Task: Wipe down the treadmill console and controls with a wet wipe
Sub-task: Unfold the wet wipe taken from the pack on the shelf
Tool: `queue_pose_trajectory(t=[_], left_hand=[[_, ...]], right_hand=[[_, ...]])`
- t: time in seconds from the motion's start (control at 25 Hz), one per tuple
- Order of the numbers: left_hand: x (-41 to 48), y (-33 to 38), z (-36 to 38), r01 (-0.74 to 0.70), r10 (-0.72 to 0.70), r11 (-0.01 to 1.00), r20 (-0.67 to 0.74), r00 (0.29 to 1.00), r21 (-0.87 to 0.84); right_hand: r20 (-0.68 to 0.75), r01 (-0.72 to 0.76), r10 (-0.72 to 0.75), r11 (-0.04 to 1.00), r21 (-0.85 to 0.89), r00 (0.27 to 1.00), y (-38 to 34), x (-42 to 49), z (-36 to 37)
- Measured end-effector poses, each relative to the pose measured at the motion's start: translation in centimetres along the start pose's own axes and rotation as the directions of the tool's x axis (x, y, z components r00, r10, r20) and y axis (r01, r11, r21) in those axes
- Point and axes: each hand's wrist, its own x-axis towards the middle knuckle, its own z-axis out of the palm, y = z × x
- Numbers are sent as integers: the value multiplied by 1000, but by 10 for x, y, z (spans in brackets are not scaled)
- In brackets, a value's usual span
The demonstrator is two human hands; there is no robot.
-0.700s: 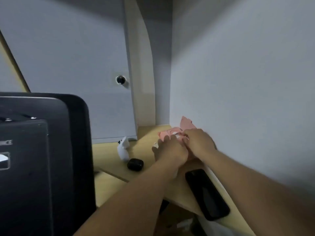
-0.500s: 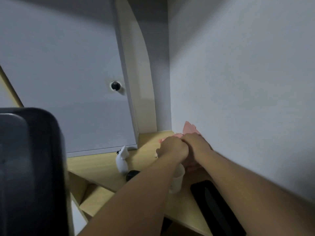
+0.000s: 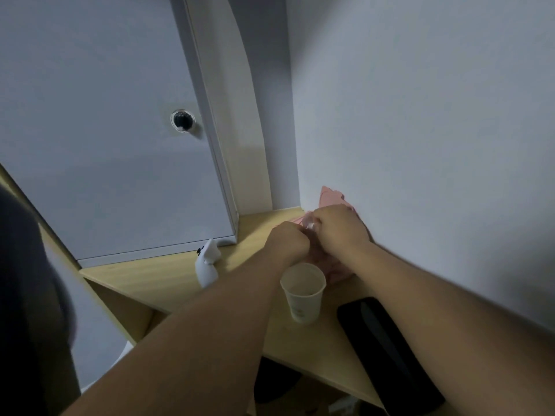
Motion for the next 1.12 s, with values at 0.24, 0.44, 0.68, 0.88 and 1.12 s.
queue_pose_trajectory(t=[0.24, 0.44, 0.68, 0.88, 1.12], left_hand=[[-15, 9, 2, 95, -81, 964, 65, 995, -247], [-67, 33, -22, 121, -183, 833, -61, 981, -540], [-150, 60, -65, 1, -79, 459, -40, 996, -889], [-220, 64, -102, -172, 55, 457, -165, 985, -873], [-299, 30, -138, -201, 105, 398, -173, 979, -895]], right_hand=[[-304, 125, -32, 948, 292, 952, -1, -8, -28], [-149, -31, 180, 732, 681, 972, -20, -31, -86], [141, -205, 172, 450, 869, 975, -46, -98, -157], [228, -219, 28, 409, 886, 973, -77, -169, -209], [170, -125, -34, 540, 832, 985, -133, -234, -229]])
